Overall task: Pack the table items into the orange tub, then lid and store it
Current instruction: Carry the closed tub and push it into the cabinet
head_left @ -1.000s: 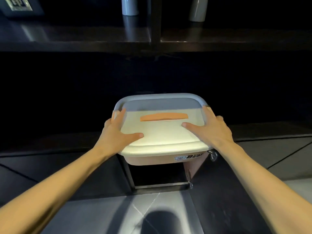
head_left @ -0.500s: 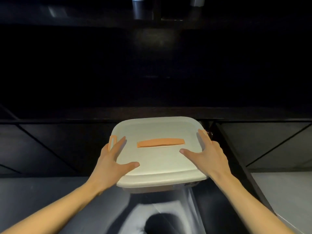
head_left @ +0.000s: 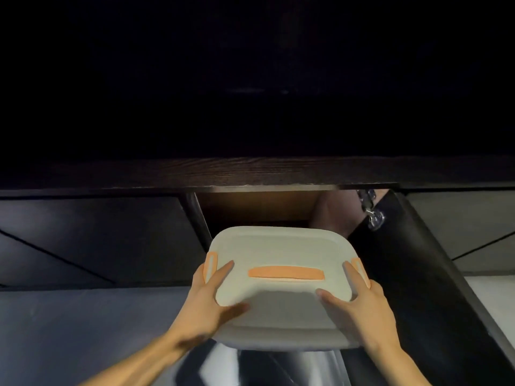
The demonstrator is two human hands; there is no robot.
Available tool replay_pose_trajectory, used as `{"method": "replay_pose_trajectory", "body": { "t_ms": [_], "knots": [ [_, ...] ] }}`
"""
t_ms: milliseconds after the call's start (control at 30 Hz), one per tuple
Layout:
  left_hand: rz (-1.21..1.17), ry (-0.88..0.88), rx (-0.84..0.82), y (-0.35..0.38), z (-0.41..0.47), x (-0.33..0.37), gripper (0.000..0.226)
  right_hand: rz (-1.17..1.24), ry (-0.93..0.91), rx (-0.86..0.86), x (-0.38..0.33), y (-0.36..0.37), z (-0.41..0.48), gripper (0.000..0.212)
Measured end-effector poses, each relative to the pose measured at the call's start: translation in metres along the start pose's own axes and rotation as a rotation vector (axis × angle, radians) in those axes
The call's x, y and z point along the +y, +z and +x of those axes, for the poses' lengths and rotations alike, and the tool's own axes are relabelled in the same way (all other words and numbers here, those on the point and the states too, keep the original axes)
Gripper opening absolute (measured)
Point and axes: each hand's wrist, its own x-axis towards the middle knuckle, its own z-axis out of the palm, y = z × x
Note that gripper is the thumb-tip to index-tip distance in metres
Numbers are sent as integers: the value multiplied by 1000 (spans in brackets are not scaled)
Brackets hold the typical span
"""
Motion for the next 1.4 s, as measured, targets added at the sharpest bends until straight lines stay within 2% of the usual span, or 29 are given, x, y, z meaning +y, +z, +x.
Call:
{"method": "replay_pose_trajectory", "body": {
  "t_ms": [267, 467, 833, 1033, 1167, 1267, 1400],
  "knots": [
    [25, -97, 36, 53, 70, -52, 81, 60, -10, 14, 26, 66, 75, 99],
    [123, -19, 59, 86, 127, -113, 80, 54, 16, -3, 49, 134, 135, 96],
    [138, 53, 131, 154, 219, -241, 82, 33, -153, 63, 90, 260, 224, 100],
    [132, 62, 162, 179, 247, -288, 83, 4, -206, 86, 105, 307, 255, 99],
    [116, 61, 171, 183, 260, -294, 88, -25, -225, 91, 99, 310, 274, 95],
    [236, 107, 130, 179, 264, -286, 94, -41, -279, 38, 95, 301, 274, 94],
    [664, 272, -38, 173, 259, -281, 92, -161, -629, -56, 102, 298, 254, 97]
  ]
}}
